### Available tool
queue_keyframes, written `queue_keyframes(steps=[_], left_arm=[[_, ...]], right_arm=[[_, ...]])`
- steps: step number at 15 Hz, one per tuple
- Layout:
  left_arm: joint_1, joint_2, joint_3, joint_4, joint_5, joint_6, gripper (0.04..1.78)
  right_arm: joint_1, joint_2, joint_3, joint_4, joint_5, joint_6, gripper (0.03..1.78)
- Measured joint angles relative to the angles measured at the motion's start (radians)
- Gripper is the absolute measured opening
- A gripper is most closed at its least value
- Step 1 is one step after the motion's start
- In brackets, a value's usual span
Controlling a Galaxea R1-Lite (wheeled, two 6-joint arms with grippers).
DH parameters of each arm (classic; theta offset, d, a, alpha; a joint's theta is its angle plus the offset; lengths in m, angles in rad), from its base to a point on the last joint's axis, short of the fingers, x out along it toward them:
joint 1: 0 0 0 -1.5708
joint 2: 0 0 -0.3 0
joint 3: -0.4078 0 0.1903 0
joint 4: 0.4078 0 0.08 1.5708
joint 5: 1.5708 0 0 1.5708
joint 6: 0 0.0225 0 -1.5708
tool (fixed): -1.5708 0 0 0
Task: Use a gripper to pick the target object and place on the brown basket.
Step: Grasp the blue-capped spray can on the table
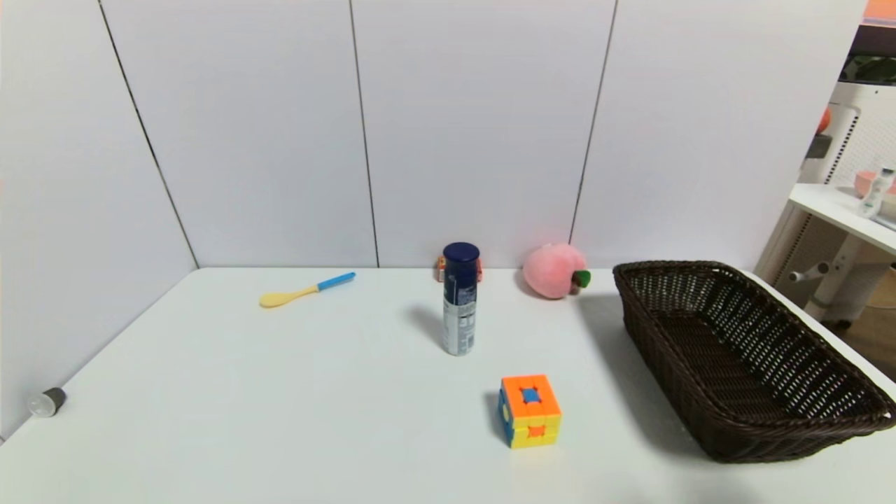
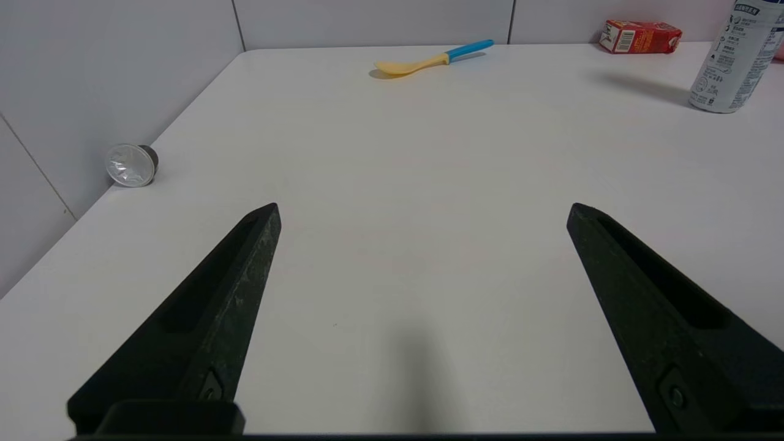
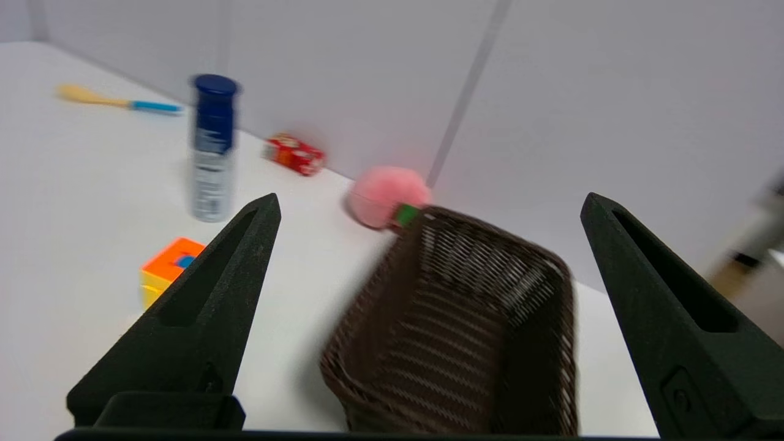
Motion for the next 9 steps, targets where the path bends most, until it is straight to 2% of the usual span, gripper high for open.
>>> queue_keyframes(steps=[2,3,6,9], left_arm=[[0.000,0.000,0.000,0.000,0.000,0.000,1.69],[0.000,0.000,0.000,0.000,0.000,0.000,1.69],[0.000,0.000,0.000,0.000,0.000,0.000,1.69],[0.000,0.000,0.000,0.000,0.000,0.000,1.69]], right_arm=[[0.060,0.147,-0.121,0.036,0.069,-0.014,1.69],[0.093,0.223,-0.181,0.065,0.085,-0.019,1.69],[0.171,0.417,-0.327,0.138,0.099,-0.020,1.69],[0.215,0.569,-0.408,0.170,0.104,-0.027,1.69]])
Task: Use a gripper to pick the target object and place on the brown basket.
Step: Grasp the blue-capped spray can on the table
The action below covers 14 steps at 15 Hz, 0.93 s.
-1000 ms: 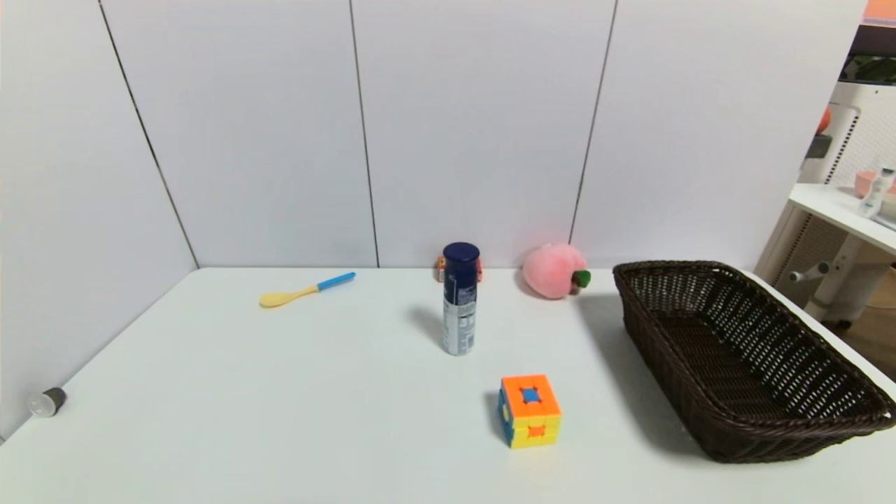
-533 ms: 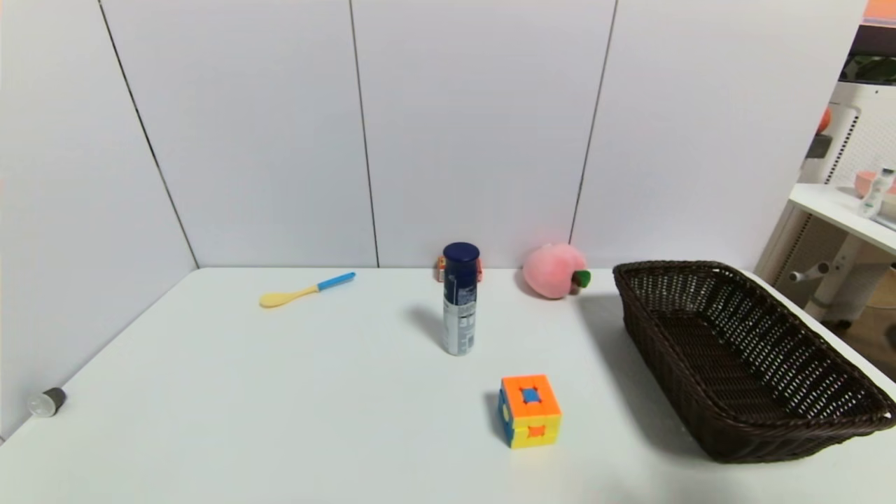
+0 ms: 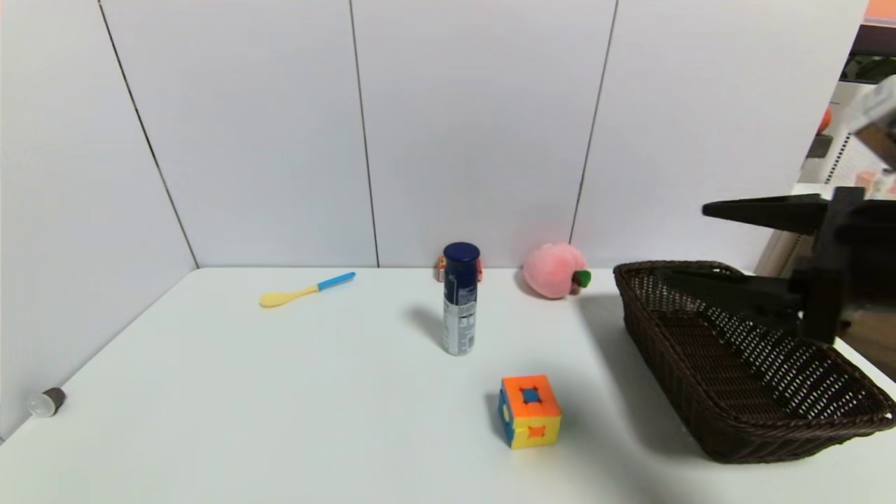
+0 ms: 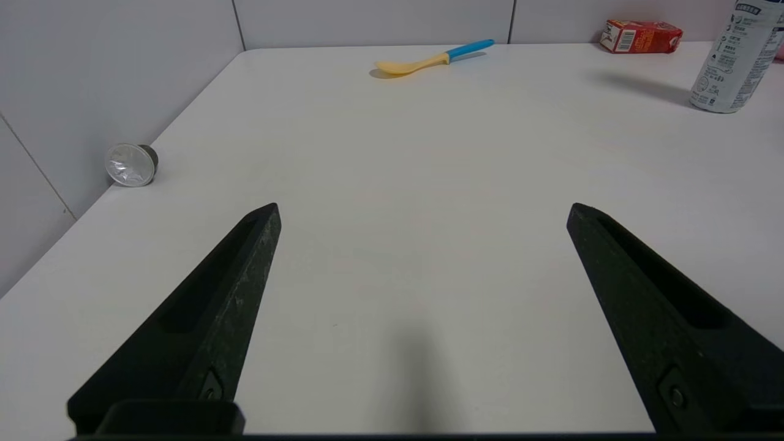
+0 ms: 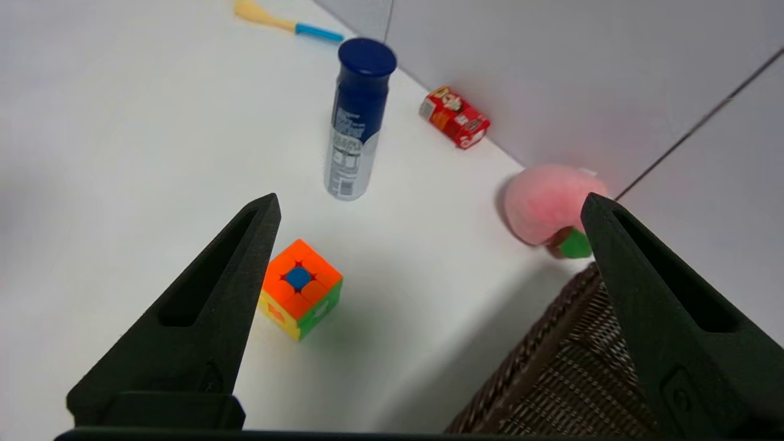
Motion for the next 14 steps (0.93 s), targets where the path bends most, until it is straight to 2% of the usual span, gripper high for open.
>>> queue_keyframes(steps=[9,14], left_arm=[[0.000,0.000,0.000,0.000,0.000,0.000,1.69],[0.000,0.000,0.000,0.000,0.000,0.000,1.69]], right_arm=[[0.019,0.268,-0.038,0.008,-0.024,0.001,1.69],[0.105,0.382,-0.123,-0.006,-0.021,0.072,1.69]])
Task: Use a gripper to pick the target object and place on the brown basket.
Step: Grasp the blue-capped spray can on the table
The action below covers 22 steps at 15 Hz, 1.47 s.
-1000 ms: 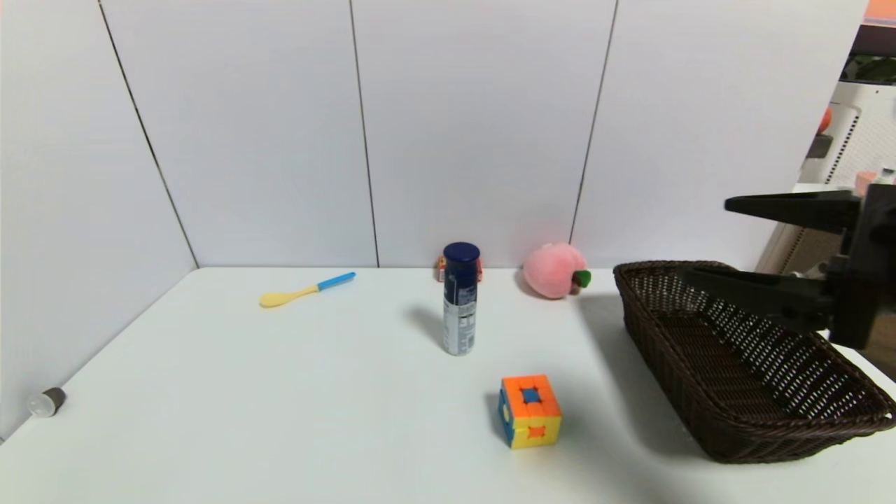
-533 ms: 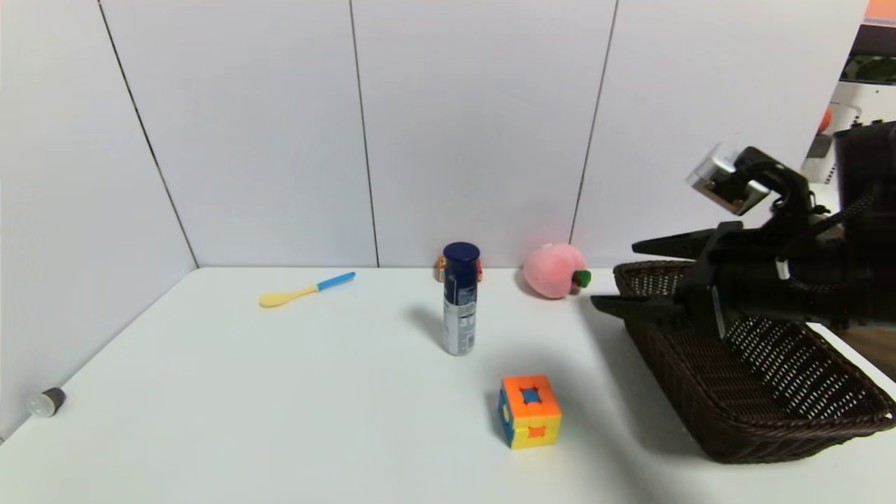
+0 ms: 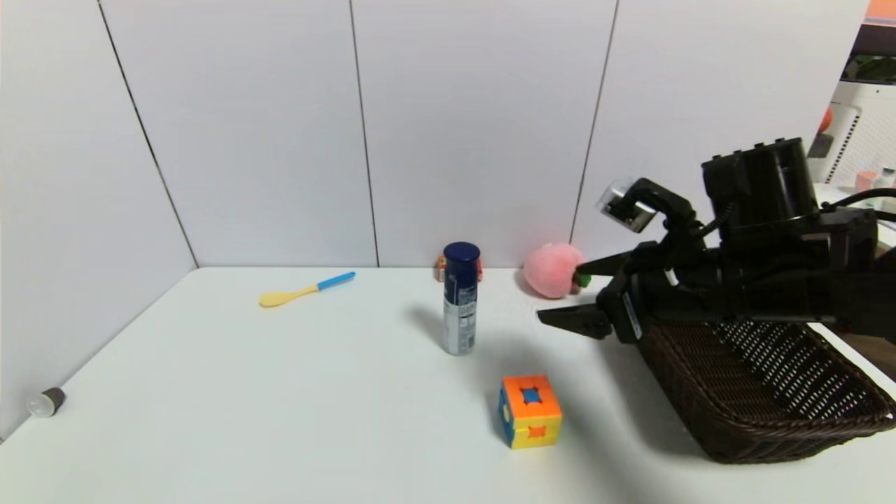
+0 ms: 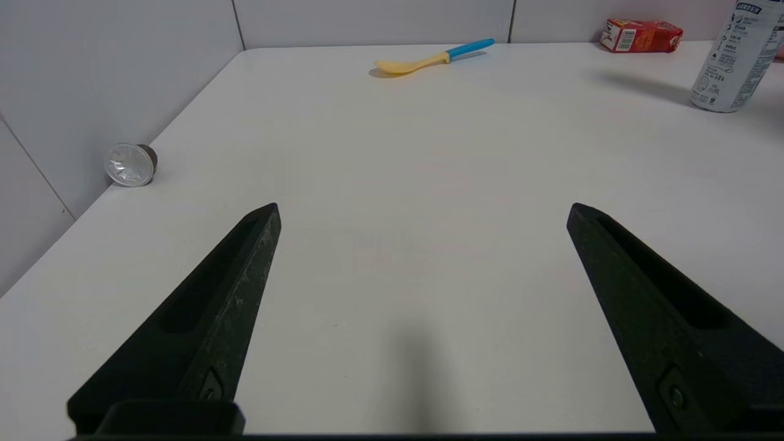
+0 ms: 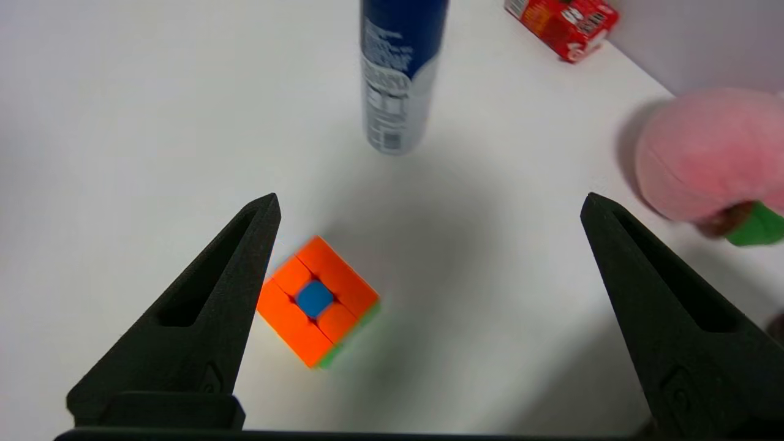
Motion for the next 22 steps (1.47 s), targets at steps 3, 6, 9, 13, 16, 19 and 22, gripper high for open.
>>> queue_keyframes(steps=[3,6,9,13,16,19,22], left_arm=[[0.000,0.000,0.000,0.000,0.000,0.000,1.69],[0.001,0.000,0.000,0.000,0.000,0.000,1.69],[0.000,0.000,0.000,0.000,0.000,0.000,1.69],[0.001,0.000,0.000,0.000,0.000,0.000,1.69],[0.000,0.000,0.000,0.000,0.000,0.000,1.69],[0.001,0.000,0.000,0.000,0.000,0.000,1.69],[0.001,0.000,0.000,0.000,0.000,0.000,1.69]], right_arm=[[0.047,0.083,-0.096,-0.002,0.001,0.054,1.69],[0.067,0.176,-0.198,-0.014,0.003,0.073,1.69],[0.081,0.270,-0.275,-0.050,0.002,0.097,1.70],[0.105,0.367,-0.361,-0.069,0.002,0.170,1.70],[0.112,0.412,-0.391,-0.090,0.001,0.187,1.70],[0.112,0.451,-0.419,-0.109,-0.004,0.190,1.70],[0.107,0.473,-0.428,-0.159,-0.023,0.223,1.70]])
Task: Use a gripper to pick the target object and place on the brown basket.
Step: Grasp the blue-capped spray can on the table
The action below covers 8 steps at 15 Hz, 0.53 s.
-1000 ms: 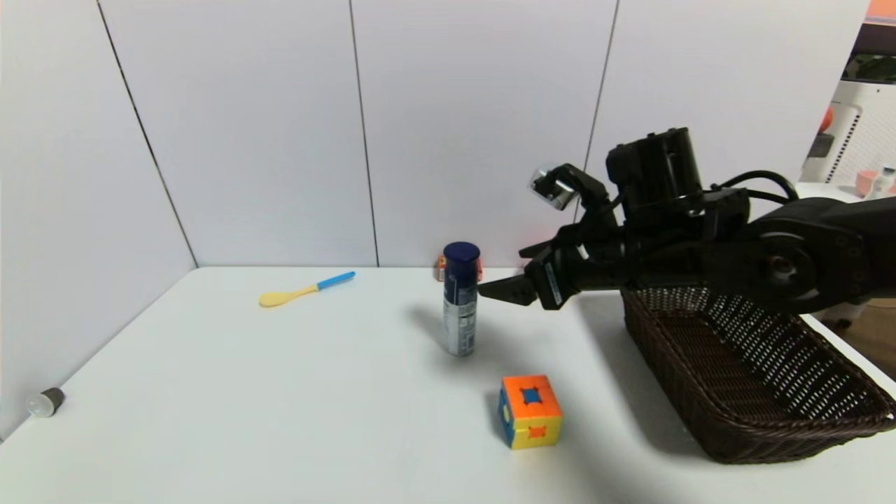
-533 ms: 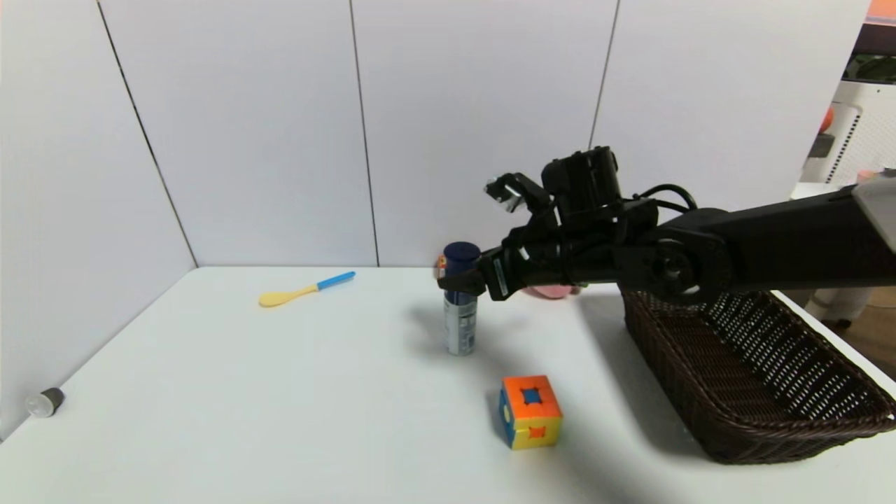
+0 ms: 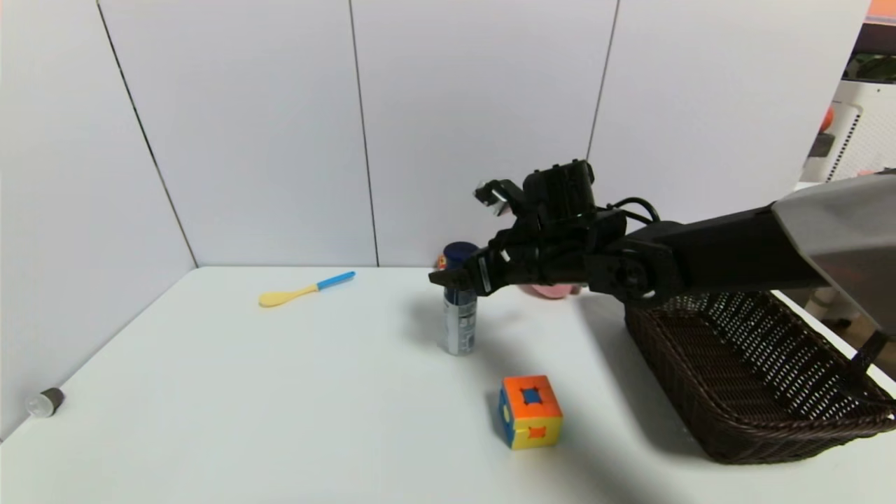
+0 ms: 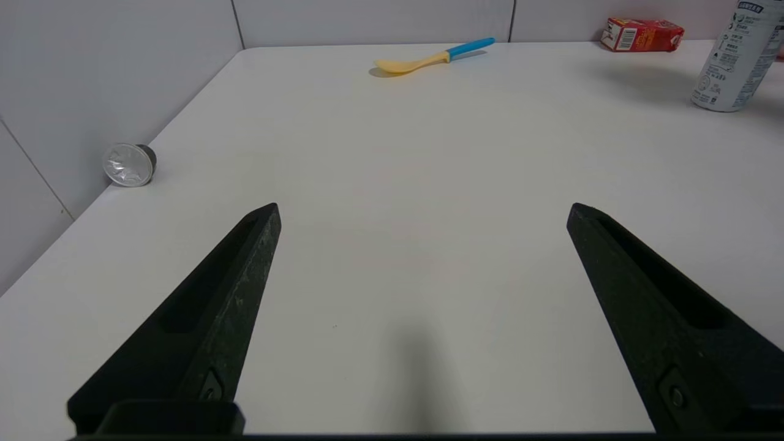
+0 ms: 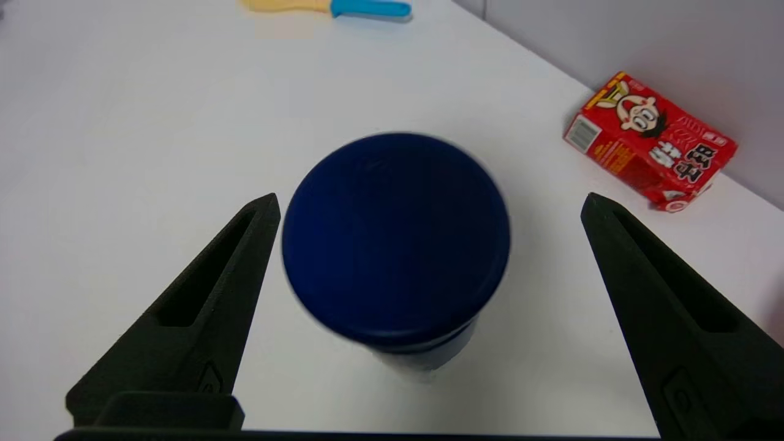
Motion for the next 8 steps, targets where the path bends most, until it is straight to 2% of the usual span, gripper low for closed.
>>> queue_keyframes(steps=[8], left_arm=[[0.000,0.000,0.000,0.000,0.000,0.000,1.69]], right_arm=[[-0.010,0.013,-0.004,-0.006,-0.004,0.018,1.70]])
